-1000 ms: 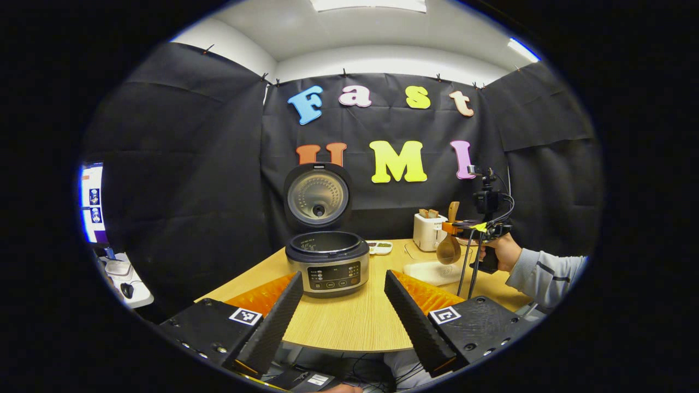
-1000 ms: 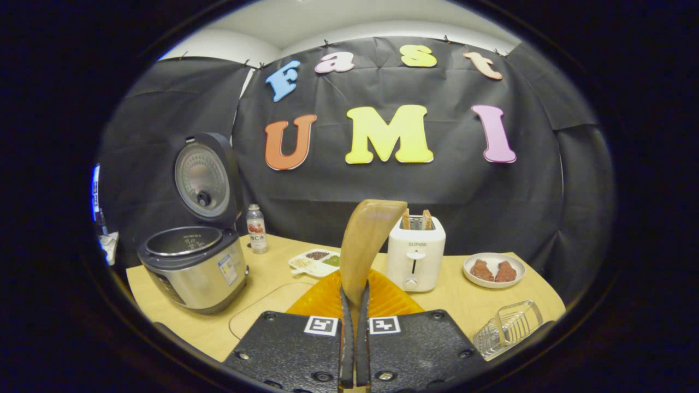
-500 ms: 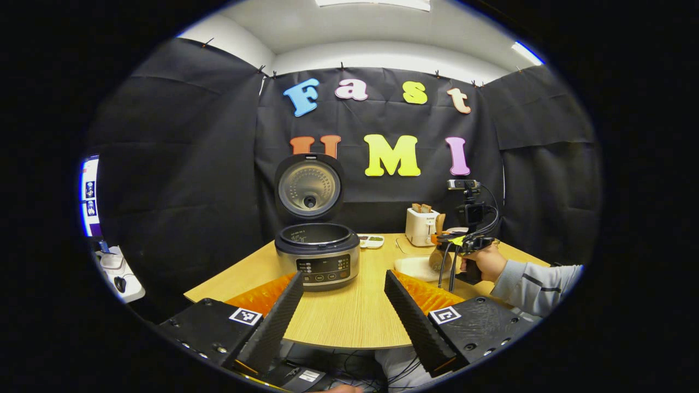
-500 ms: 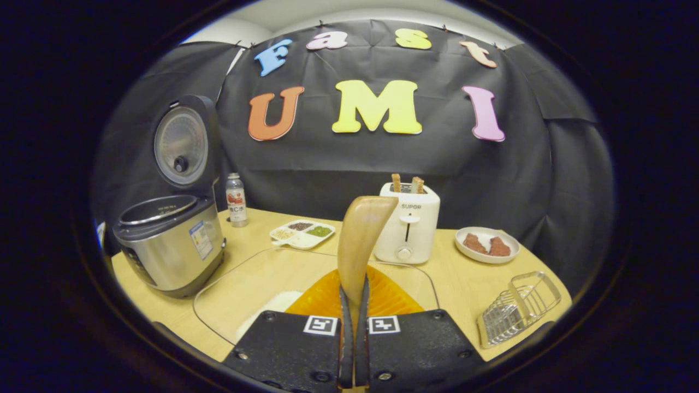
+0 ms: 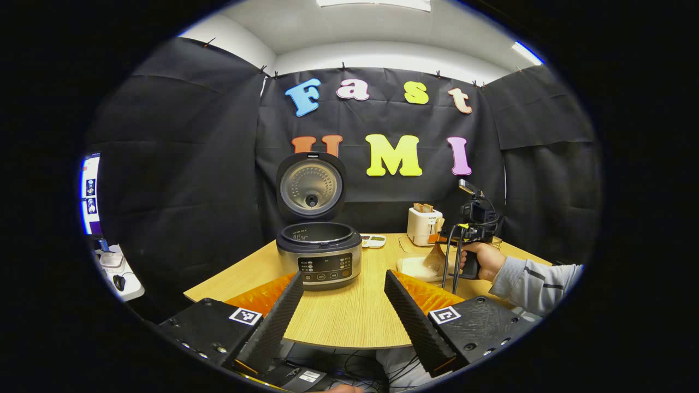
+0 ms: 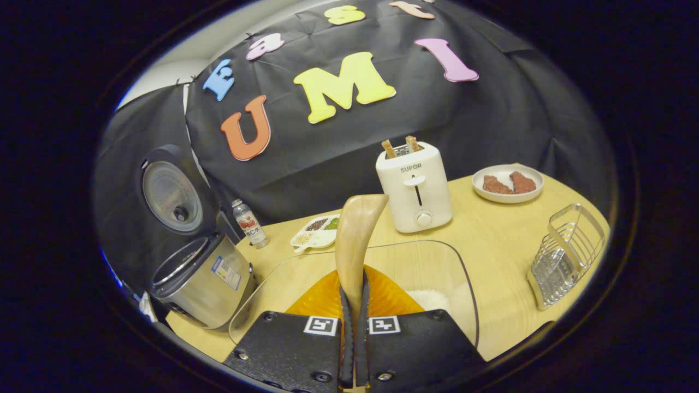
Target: Close the left gripper, press the button to open the rice cooker; take a wooden spoon from the chopstick holder with the right hand, scoop a spoonful of rice and pour it into the rice cooker, then put the wooden spoon back into the chopstick holder.
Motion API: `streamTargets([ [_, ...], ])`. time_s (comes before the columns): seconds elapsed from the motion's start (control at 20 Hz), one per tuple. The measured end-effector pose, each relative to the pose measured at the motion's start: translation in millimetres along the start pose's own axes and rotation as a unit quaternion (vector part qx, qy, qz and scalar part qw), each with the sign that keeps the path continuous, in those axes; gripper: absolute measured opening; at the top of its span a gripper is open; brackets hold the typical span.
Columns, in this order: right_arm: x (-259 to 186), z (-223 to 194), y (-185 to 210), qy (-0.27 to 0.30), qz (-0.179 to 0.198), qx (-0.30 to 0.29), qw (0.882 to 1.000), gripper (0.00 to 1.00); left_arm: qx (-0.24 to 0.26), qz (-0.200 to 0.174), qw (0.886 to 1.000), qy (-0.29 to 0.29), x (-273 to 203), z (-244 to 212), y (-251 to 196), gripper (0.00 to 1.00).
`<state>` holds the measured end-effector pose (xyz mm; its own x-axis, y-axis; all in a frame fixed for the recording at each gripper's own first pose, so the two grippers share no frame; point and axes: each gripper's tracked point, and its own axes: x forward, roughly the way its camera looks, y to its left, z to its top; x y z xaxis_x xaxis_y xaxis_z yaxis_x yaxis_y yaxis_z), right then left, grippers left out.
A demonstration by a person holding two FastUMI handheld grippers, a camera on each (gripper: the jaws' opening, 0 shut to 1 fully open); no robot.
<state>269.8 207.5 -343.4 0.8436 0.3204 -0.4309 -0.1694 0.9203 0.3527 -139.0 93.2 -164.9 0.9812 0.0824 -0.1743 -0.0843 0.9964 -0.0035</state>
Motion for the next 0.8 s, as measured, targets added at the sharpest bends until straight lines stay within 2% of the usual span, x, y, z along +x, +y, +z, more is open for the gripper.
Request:
streamTargets([
  [0.2, 12.1, -2.2, -4.4, 0.031, 0.020, 0.062, 0.997, 0.07, 0.003, 0.002, 1.000, 0.000, -0.7, -0.6, 1.4, 0.96],
  [0.35, 9.9, -1.6, 8.3, 0.044, 0.065, 0.107, 0.991, 0.07, -0.002, -0.001, 1.000, 0.001, 1.5, -2.0, -0.5, 0.96],
  [0.8, 9.8, 4.7, 14.4, 0.054, 0.104, 0.189, 0.975, 0.07, 0.000, -0.001, 1.000, 0.008, 3.5, -5.9, -2.7, 0.96],
])
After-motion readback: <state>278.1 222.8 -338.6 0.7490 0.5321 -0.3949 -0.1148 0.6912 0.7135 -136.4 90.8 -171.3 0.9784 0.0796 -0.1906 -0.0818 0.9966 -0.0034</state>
